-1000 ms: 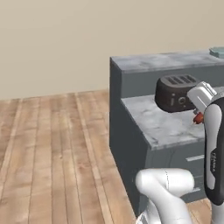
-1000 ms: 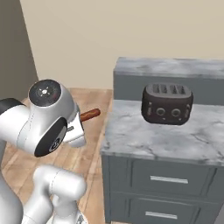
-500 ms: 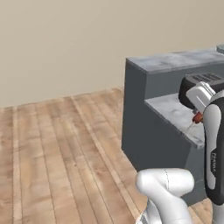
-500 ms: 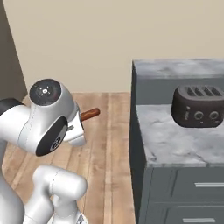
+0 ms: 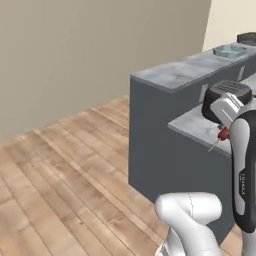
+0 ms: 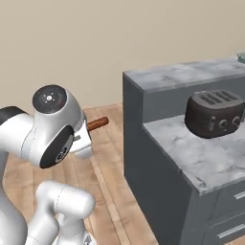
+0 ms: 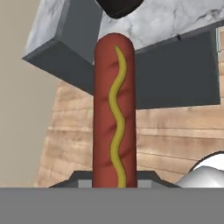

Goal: Place the cold items (cucumber and broccoli) from the fridge in one tupperware on the dining counter. Place the warm items (kebab skewer and hot dog) in the stove area in another tupperware.

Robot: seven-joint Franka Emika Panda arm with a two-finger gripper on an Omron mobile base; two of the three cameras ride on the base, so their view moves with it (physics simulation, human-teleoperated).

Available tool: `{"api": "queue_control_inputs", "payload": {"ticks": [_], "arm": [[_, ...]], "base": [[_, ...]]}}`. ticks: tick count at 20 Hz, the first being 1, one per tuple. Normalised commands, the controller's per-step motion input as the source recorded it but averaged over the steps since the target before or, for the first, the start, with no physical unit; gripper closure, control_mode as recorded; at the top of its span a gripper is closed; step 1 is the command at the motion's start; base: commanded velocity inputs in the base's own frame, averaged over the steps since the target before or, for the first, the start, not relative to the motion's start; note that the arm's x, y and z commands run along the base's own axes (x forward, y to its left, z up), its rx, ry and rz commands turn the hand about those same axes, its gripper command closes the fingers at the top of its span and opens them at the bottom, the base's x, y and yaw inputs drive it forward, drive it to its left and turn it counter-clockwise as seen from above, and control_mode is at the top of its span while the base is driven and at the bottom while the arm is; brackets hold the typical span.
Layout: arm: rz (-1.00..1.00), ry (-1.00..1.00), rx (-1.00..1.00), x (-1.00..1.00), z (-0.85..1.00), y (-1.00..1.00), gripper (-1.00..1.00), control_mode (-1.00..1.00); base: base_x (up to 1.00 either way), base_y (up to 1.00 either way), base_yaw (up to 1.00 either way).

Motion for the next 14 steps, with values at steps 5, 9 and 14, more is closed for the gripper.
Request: {"api": "queue_control_inputs", "payload": {"ticks": [5, 9, 14], "arm": [[0.0, 0.0, 0.0, 0.0, 0.0, 0.0, 1.0, 1.0], [0.0, 0.0, 0.0, 0.0, 0.0, 0.0, 1.0, 1.0], [0.0, 0.0, 0.0, 0.0, 0.0, 0.0, 1.0, 1.0]], "base": [[0.71, 1.0, -0.66], [0.53, 1.0, -0.6], [0.22, 1.0, -0.14]]}}
